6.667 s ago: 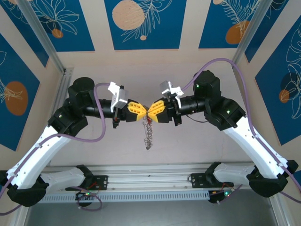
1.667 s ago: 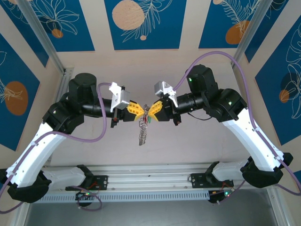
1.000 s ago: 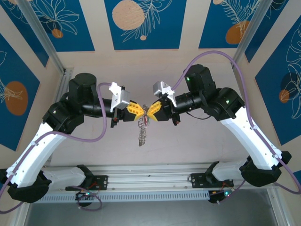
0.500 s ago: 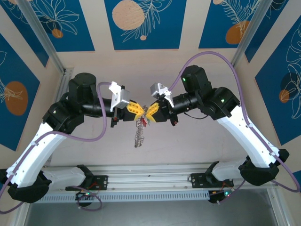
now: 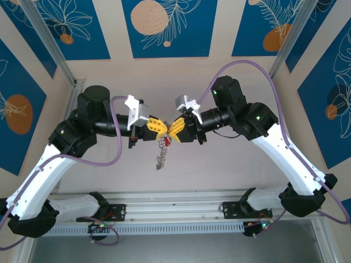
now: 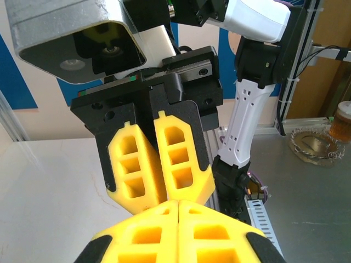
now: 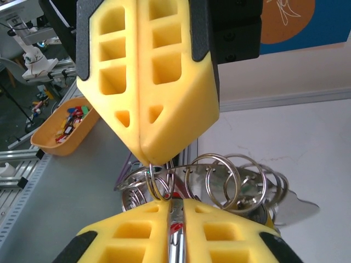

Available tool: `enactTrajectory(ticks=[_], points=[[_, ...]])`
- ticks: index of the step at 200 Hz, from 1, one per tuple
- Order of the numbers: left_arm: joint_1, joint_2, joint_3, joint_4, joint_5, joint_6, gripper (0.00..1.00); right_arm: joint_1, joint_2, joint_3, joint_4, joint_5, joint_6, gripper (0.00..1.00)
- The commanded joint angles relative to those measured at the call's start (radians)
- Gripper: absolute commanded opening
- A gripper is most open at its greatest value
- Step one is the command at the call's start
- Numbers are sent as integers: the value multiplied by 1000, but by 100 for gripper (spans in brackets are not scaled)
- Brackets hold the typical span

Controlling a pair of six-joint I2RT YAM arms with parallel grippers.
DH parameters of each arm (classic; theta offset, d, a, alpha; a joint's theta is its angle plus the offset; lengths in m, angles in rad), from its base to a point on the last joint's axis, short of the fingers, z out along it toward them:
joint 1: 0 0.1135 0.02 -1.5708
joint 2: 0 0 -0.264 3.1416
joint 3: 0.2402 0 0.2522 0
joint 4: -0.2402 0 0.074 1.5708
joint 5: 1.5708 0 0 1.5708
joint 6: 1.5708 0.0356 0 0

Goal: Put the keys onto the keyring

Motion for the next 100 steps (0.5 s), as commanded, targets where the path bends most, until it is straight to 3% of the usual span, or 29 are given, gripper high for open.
enactTrajectory(ticks=[1, 49, 73, 100], points=[[2, -17, 7, 48, 32, -20, 0, -9, -71, -36, 49, 34, 31, 17], [3, -33, -5, 125, 50, -82, 0, -8, -245, -192, 179, 140, 37, 26], [2, -26, -15, 179, 68, -124, 0, -7, -285, -242, 284, 104, 63, 37], [4, -17, -28, 246, 90, -182, 0, 1, -256, -238, 359, 70, 85, 39]])
